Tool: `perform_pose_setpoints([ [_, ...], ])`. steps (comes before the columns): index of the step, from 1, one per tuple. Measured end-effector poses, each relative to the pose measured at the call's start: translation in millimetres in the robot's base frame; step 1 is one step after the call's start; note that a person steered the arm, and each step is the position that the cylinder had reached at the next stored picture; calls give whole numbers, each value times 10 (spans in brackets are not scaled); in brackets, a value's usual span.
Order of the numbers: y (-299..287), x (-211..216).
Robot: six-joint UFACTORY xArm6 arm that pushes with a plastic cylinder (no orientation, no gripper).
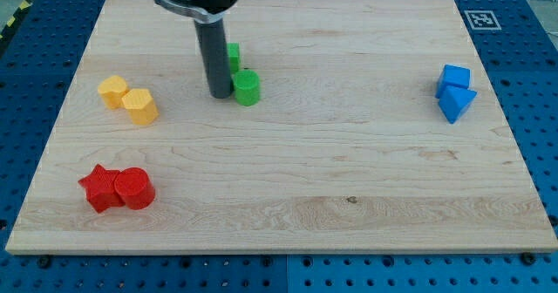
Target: Push the green blocks to the center of the board
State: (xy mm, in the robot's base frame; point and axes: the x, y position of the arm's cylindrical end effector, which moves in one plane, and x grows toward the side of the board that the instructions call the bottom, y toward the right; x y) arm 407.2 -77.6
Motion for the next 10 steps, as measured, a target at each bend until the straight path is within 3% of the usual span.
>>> perform_pose_setpoints([
  [1,28,0],
  [2,-351,-150],
  [3,-847,-630],
  [4,-891,-949],
  [6,-885,-864],
  [10,140,-600],
])
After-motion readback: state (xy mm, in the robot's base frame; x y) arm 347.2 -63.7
